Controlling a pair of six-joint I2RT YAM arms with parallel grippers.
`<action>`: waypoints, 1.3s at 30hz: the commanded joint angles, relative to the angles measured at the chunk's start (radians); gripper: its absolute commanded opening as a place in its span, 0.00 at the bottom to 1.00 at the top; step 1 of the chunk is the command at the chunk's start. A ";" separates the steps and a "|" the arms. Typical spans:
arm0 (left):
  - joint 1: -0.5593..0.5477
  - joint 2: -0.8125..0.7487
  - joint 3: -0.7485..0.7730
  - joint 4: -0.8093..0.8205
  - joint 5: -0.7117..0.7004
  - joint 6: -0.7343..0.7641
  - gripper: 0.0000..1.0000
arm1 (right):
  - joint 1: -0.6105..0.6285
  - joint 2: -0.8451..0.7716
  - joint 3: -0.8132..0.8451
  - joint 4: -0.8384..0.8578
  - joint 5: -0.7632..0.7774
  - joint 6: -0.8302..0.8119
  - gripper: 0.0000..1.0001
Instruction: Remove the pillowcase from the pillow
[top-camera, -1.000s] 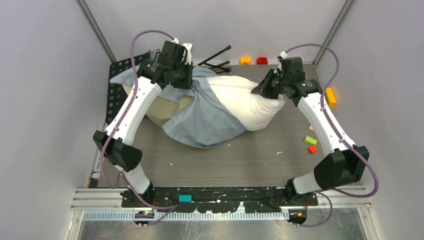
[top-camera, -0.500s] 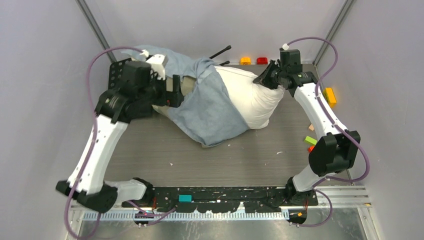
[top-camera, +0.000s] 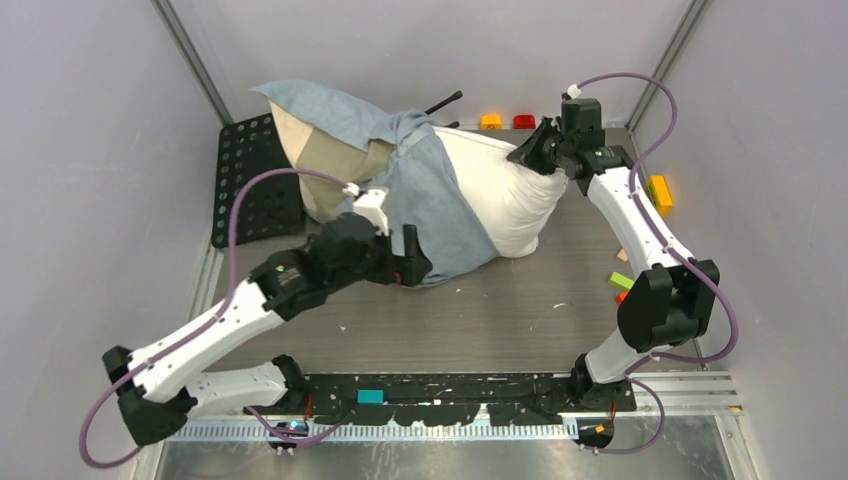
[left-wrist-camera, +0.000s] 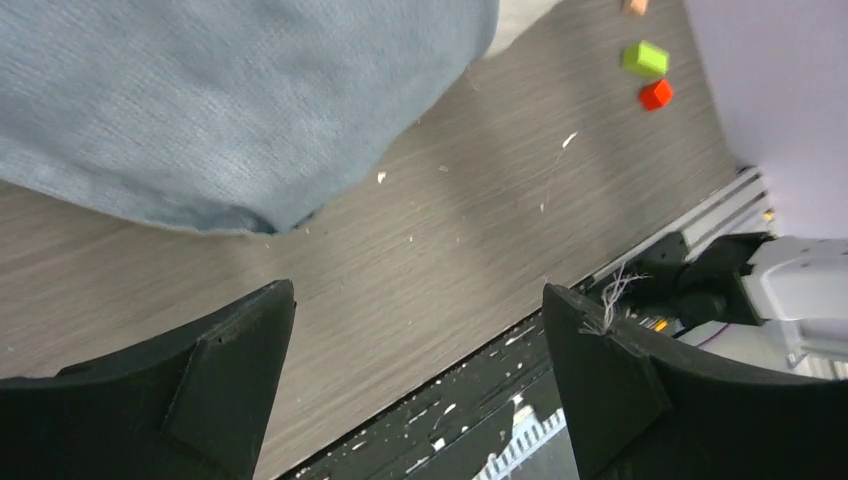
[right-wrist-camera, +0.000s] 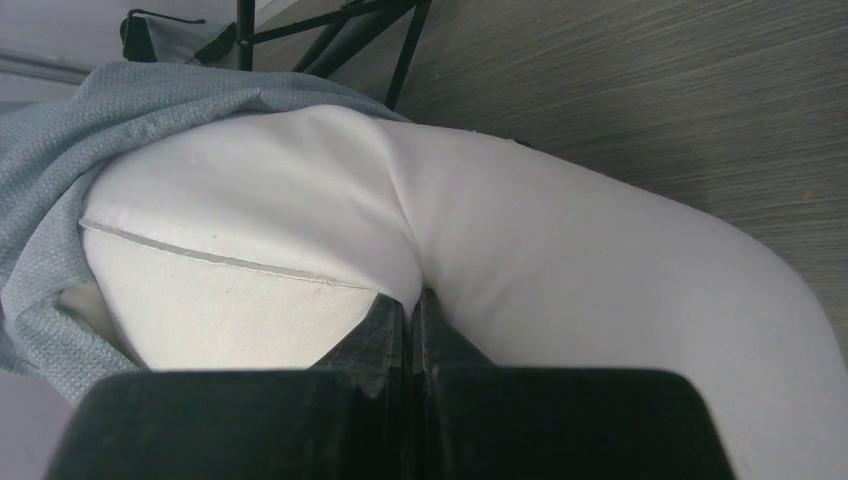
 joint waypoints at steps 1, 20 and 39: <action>-0.149 0.023 -0.078 0.223 -0.308 -0.132 0.95 | -0.008 -0.030 -0.042 0.018 0.040 0.015 0.00; -0.177 0.461 -0.021 0.458 -0.366 -0.177 1.00 | -0.008 -0.098 -0.064 0.004 -0.027 -0.021 0.00; -0.050 0.425 -0.154 0.570 -0.407 -0.060 0.62 | -0.008 -0.106 -0.084 0.028 -0.072 0.003 0.00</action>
